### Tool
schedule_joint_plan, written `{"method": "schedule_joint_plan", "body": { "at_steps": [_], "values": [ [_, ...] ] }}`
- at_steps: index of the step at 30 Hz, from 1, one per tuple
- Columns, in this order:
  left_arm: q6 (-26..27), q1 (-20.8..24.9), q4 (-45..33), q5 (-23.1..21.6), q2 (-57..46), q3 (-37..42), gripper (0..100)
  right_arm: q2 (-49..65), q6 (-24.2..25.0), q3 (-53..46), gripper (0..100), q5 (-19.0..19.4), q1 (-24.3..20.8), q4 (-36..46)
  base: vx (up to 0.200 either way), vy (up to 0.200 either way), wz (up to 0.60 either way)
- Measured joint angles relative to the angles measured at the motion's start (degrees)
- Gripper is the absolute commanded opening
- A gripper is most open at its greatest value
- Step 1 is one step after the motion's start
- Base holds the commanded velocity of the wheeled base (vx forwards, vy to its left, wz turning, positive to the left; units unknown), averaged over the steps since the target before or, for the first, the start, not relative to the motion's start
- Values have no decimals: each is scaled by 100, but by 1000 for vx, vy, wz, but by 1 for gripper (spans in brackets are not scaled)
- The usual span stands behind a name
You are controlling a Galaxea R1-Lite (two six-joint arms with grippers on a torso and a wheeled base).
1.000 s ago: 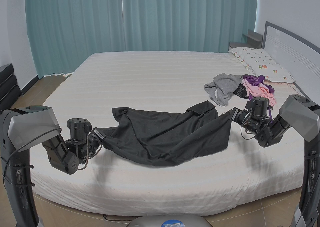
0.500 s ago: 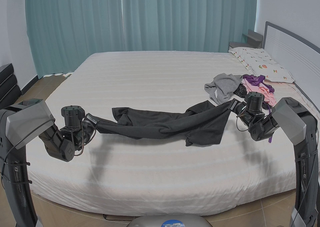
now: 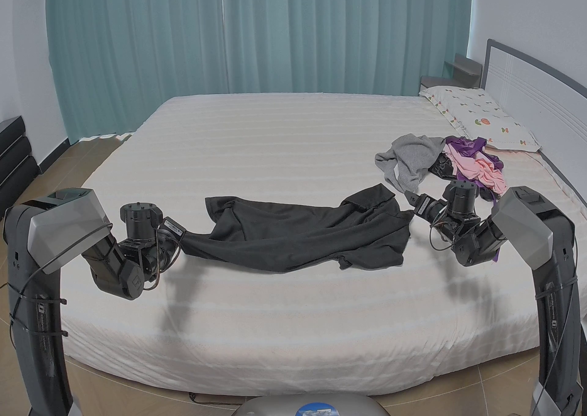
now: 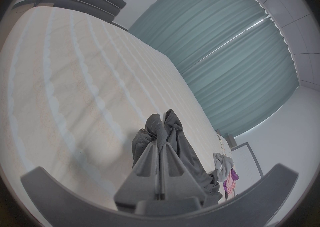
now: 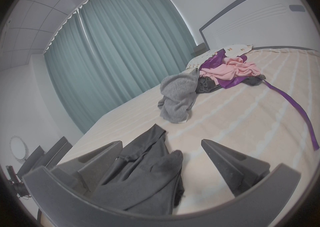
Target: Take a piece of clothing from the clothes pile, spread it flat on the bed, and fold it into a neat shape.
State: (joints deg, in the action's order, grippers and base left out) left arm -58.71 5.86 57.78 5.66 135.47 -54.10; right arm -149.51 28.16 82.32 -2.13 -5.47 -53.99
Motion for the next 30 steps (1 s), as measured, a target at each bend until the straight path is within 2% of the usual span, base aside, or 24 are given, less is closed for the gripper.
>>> {"method": "schedule_joint_plan", "body": {
  "at_steps": [4,10,12,24,30],
  "values": [
    [2,4,2,-2,57,20,0,341,16,-716,100,462,38,-1,0,0,0],
    [-5,11,5,-5,102,68,0,835,17,-1961,100,1467,7,2,0,0,0],
    [-5,15,5,-5,113,96,0,923,17,-2210,100,1652,-52,13,0,0,0],
    [0,11,5,-5,144,149,0,733,28,-2337,100,1638,-384,46,0,0,0],
    [0,4,2,2,151,149,0,564,27,-2191,100,1493,-489,54,0,0,0]
  ]
}}
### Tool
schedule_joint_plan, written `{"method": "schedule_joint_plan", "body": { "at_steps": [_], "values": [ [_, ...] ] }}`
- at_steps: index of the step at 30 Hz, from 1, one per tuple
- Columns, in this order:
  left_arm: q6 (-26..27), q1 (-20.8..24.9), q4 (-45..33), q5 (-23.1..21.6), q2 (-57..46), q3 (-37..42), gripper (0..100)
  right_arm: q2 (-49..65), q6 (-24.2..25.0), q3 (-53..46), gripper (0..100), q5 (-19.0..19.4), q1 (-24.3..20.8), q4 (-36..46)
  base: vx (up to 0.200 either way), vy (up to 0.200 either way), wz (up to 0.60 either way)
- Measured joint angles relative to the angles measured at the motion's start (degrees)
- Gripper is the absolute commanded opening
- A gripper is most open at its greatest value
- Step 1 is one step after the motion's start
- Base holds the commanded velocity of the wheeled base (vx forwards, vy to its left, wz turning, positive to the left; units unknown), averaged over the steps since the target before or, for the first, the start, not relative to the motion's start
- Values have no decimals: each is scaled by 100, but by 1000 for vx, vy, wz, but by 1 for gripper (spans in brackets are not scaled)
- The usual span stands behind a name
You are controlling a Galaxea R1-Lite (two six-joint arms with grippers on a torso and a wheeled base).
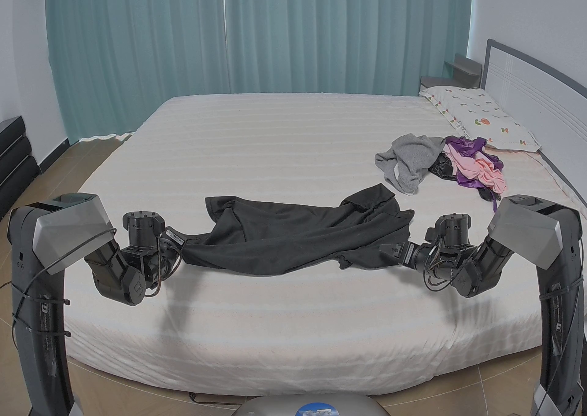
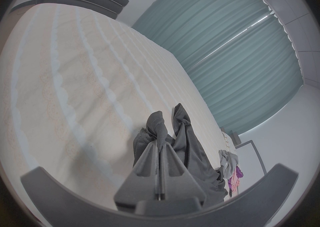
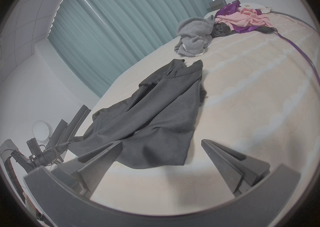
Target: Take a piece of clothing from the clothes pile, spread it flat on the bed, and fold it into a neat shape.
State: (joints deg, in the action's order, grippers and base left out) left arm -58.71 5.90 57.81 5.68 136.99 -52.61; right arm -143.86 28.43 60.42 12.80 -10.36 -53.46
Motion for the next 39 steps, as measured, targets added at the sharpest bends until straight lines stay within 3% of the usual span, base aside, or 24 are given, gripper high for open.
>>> {"method": "schedule_joint_plan", "body": {
  "at_steps": [4,5,21,32,39],
  "values": [
    [0,0,0,0,4,-2,0,-51,-2,16,100,-5,-40,0,0,0,0],
    [2,0,0,0,4,-2,0,-57,-2,20,0,-7,-49,0,0,0,0],
    [9,-1,-2,4,-5,16,0,1,4,-30,0,-40,-63,224,0,0,0],
    [83,-10,-4,-5,-289,402,0,1285,305,-1042,0,358,201,627,0,0,0],
    [479,2,-312,-13,-766,778,0,2220,321,-2037,0,885,455,627,0,0,0]
  ]
}}
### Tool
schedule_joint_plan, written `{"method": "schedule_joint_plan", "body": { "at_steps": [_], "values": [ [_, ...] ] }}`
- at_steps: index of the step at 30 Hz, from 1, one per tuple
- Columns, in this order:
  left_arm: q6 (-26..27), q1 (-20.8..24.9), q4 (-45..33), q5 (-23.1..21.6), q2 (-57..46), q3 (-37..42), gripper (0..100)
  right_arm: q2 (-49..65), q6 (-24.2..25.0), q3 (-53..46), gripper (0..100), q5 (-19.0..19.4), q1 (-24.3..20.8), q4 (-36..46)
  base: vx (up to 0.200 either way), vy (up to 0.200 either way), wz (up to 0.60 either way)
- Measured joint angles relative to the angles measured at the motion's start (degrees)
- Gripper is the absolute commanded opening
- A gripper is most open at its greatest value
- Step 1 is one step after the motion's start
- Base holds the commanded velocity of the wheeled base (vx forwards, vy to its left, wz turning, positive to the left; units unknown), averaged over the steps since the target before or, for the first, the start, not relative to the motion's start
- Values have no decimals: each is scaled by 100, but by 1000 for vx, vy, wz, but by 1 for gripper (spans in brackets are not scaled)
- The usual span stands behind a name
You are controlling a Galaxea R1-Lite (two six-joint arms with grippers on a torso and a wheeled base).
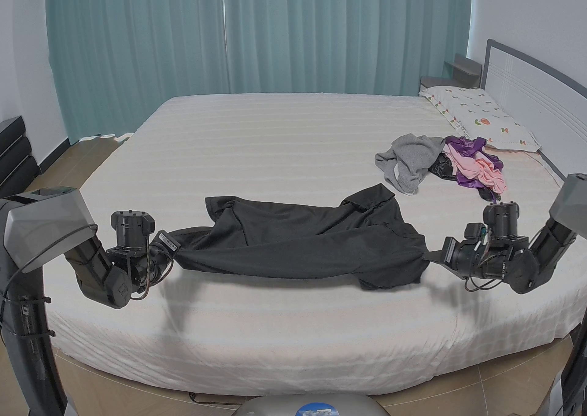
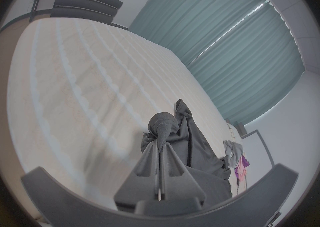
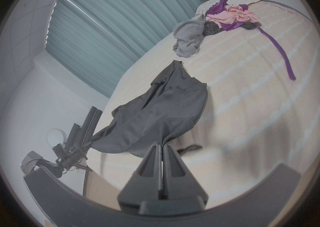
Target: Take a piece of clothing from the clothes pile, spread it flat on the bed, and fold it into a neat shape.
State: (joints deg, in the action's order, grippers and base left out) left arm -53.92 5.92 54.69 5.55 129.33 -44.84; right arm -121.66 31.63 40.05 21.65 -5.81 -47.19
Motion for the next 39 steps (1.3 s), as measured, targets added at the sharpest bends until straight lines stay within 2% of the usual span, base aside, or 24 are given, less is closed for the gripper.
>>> {"method": "schedule_joint_plan", "body": {
  "at_steps": [6,12,19,26,34,35,39],
  "values": [
    [466,110,-1046,-2,-653,286,0,750,-51,-703,0,356,329,55,0,0,0],
    [897,319,-1486,-2,-1070,722,0,1257,-284,-1353,0,468,686,110,0,0,0],
    [1349,468,-2152,6,-1384,1126,0,1626,-642,-1662,0,580,929,751,0,0,0],
    [1738,505,-2369,20,-1626,1502,0,1858,-1418,-1863,0,668,1030,1525,0,0,0],
    [1958,514,-2382,11,-1591,1701,0,1794,-1582,-1935,0,667,1067,1738,0,0,0],
    [1957,516,-2365,6,-1556,1701,0,1740,-1636,-1926,100,664,1044,1753,0,0,0],
    [1938,571,-2336,4,-1375,1701,0,1456,-1921,-1891,100,664,951,1758,0,0,0]
  ]
}}
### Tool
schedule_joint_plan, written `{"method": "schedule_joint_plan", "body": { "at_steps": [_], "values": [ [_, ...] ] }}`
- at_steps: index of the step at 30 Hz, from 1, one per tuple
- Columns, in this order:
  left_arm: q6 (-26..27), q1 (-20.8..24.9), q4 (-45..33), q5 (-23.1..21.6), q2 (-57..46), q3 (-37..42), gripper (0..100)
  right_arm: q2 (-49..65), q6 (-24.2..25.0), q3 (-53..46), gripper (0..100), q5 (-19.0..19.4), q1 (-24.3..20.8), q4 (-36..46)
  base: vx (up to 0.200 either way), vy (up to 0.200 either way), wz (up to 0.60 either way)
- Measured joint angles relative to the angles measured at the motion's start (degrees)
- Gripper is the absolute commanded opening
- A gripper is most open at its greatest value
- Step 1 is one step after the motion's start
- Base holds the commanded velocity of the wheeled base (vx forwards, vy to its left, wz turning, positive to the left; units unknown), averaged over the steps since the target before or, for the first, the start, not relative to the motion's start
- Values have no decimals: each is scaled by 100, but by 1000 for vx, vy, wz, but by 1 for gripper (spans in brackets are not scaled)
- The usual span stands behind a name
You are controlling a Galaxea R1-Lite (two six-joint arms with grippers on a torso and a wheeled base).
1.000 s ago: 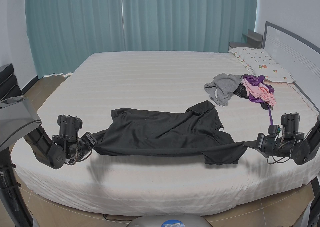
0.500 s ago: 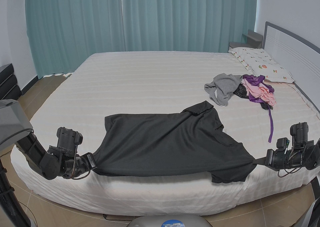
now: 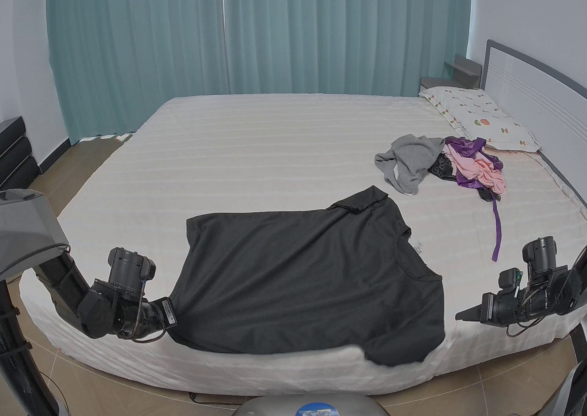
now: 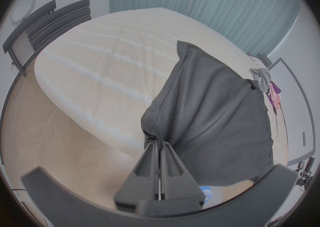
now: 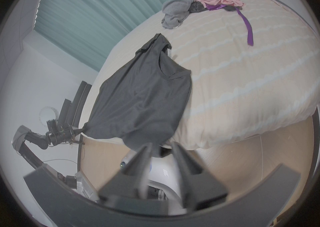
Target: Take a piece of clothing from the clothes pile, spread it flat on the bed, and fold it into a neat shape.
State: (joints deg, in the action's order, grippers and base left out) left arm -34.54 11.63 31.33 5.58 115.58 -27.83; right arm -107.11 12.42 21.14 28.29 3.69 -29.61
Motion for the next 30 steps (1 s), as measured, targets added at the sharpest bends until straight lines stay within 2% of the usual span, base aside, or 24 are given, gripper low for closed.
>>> {"method": "schedule_joint_plan", "body": {
  "at_steps": [6,16,24,30],
  "values": [
    [-17,123,11,-12,176,-11,0,-430,-50,232,100,-2,-190,-17,0,0,0],
    [-27,168,12,-12,247,-24,0,-1145,0,1089,100,-112,-240,-35,0,0,0],
    [-17,107,12,0,254,-55,0,-1575,330,1552,100,-235,-318,-60,0,0,0],
    [-17,99,12,5,261,-61,0,-1844,422,1612,100,-297,-444,-462,0,0,0]
  ]
}}
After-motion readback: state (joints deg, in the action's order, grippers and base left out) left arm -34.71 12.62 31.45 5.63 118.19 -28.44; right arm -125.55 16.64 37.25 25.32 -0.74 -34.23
